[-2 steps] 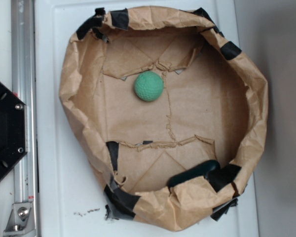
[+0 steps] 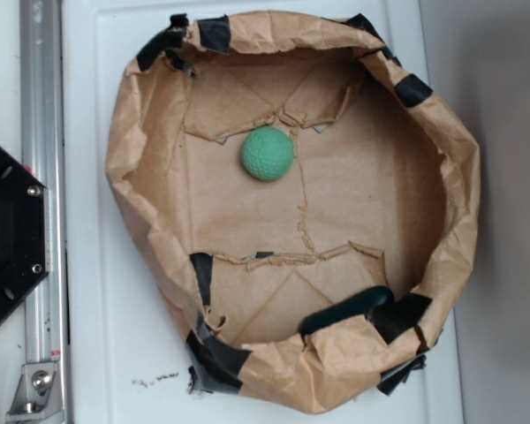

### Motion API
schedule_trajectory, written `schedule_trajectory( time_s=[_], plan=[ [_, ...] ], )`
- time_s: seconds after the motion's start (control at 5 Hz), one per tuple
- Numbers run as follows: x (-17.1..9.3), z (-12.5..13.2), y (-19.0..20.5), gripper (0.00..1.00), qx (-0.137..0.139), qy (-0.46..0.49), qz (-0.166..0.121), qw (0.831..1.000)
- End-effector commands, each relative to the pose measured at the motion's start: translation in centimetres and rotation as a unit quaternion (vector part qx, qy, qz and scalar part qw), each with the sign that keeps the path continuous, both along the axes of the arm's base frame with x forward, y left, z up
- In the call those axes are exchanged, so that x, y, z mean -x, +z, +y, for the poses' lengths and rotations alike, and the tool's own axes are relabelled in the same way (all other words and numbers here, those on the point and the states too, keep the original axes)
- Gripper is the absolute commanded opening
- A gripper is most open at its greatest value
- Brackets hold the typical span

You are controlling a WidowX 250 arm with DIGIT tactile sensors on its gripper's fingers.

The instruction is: Grab the plastic pickle.

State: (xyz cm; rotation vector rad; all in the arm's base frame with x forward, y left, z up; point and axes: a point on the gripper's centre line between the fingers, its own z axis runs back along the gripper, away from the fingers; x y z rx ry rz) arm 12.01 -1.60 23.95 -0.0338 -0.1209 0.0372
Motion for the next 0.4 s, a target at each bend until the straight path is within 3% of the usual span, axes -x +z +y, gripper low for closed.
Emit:
schedule_trajectory(
  time_s=[0.0, 0.2],
  plan=[
    [-9.7, 2.4, -4.4, 1.00, 0.076, 0.064, -0.108, 0.989],
    [-12.8, 3.1, -7.5, 1.00, 0.168, 0.074, -0.109, 0.977]
  ],
)
